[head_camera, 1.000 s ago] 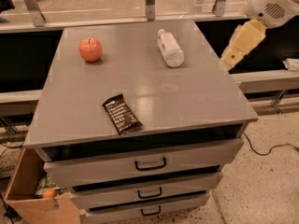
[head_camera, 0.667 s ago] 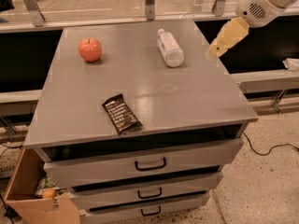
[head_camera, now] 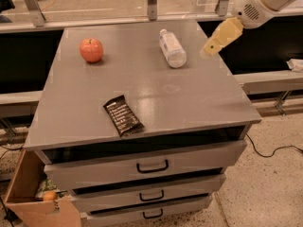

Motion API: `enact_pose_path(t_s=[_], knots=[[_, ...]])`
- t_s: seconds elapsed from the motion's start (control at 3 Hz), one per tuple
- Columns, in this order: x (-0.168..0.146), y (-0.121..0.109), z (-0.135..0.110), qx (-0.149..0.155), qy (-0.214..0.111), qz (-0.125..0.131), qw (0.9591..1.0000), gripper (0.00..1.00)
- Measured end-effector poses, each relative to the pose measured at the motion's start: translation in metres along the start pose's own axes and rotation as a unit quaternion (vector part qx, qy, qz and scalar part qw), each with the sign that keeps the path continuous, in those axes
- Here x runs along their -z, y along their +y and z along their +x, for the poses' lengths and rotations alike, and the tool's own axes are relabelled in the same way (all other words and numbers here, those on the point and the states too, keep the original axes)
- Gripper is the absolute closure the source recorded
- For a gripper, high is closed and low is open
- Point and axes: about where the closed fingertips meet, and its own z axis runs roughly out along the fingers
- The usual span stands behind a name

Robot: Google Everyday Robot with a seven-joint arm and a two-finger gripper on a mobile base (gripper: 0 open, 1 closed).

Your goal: Place blue plastic bottle upright

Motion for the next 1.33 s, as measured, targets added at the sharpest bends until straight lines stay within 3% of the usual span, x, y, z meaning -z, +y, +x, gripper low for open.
enact_pose_path(t_s=[0.33,0.67,1.0,1.33], knots=[[-0.032,-0.009,-0.012,-0.067,-0.019,0.022,0.9973,0.0],[-0.068,-0.019,-0.03,-0.133,-0.041,0.049,0.9892,0.0],[-0.1,-0.032,-0.051,-0.206,-0.063,0.063,0.9746,0.0],[-0.132,-0.046,-0.073,-0.27,-0.078,0.061,0.9577,0.0]])
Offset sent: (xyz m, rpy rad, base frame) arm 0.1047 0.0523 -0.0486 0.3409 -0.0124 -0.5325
